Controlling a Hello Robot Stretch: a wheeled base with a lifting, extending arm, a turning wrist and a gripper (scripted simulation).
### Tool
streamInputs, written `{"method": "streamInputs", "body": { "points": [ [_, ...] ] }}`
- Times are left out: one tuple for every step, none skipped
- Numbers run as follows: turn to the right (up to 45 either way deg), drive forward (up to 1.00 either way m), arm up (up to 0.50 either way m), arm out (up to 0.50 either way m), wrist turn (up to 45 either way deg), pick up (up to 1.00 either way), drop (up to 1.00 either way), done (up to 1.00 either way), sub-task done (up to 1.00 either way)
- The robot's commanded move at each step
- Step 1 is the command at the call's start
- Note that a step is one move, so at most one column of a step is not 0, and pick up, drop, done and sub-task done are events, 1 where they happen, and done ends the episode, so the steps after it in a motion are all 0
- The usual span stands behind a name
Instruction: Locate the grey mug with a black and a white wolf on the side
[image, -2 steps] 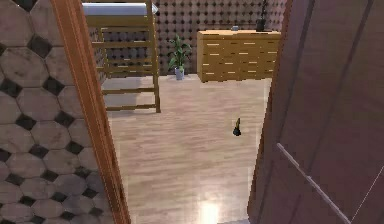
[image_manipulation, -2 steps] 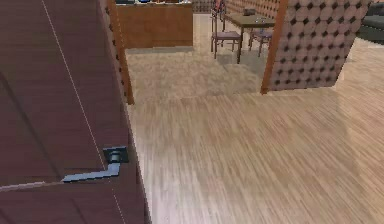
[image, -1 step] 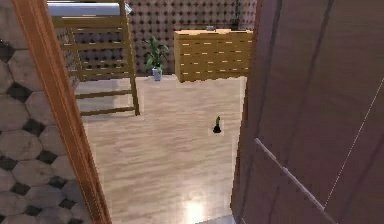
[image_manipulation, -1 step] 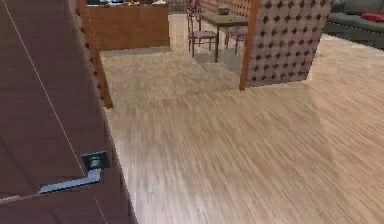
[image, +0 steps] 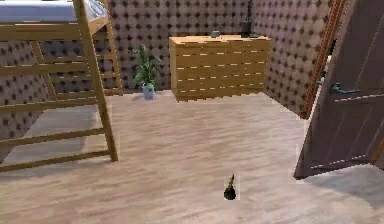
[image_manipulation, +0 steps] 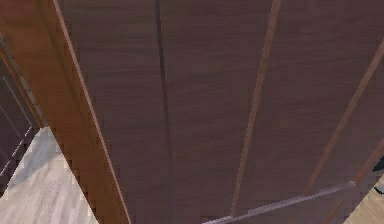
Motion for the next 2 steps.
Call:
{"method": "streamInputs", "body": {
  "points": [
    [3.0,0.00,0.00,0.00,0.0,0.00,0.00,0.00,0.00],
    [0.0,0.05,0.00,0.00,0.0,0.00,0.00,0.00,0.00]
  ]
}}
